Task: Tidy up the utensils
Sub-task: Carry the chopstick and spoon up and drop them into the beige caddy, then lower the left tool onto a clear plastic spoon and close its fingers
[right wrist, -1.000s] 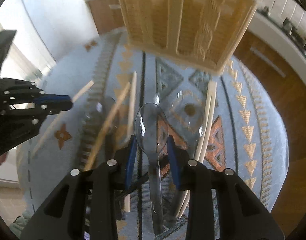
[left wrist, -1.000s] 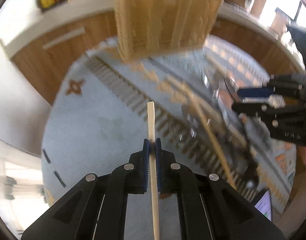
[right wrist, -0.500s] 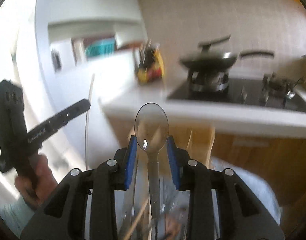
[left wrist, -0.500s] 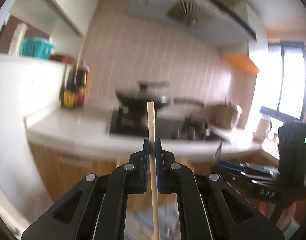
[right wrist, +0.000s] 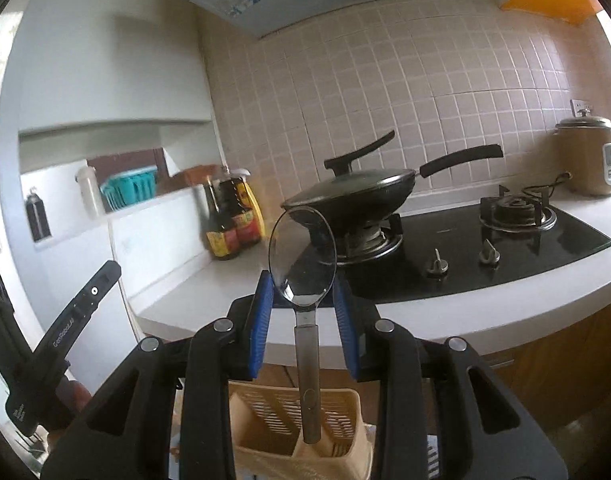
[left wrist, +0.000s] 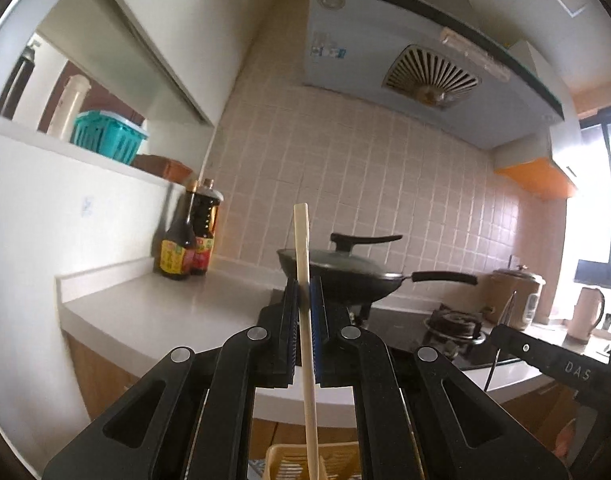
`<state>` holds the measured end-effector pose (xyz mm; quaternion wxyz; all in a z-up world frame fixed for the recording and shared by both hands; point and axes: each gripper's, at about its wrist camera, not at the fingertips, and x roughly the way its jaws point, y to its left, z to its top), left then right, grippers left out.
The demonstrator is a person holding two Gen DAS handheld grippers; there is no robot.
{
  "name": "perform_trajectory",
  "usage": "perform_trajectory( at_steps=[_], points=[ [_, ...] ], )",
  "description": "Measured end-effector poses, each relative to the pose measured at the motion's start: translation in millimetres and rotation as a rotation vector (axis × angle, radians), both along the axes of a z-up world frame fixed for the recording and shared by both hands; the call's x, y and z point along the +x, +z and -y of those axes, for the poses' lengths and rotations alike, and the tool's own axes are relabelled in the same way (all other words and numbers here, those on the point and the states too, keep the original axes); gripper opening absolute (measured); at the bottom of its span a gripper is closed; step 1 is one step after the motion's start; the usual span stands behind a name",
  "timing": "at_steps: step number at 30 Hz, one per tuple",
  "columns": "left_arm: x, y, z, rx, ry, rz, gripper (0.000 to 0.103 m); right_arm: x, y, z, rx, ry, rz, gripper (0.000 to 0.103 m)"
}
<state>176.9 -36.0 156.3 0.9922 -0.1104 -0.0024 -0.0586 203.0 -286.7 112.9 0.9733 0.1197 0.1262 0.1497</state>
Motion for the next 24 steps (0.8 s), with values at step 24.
perform_trajectory(
  at_steps=[24],
  points=[
    [-27, -40, -13, 0.083, -0.004, -0.101, 0.033, -30, -40, 0, -0.102, 0.034, -0.093, 0.042]
  ],
)
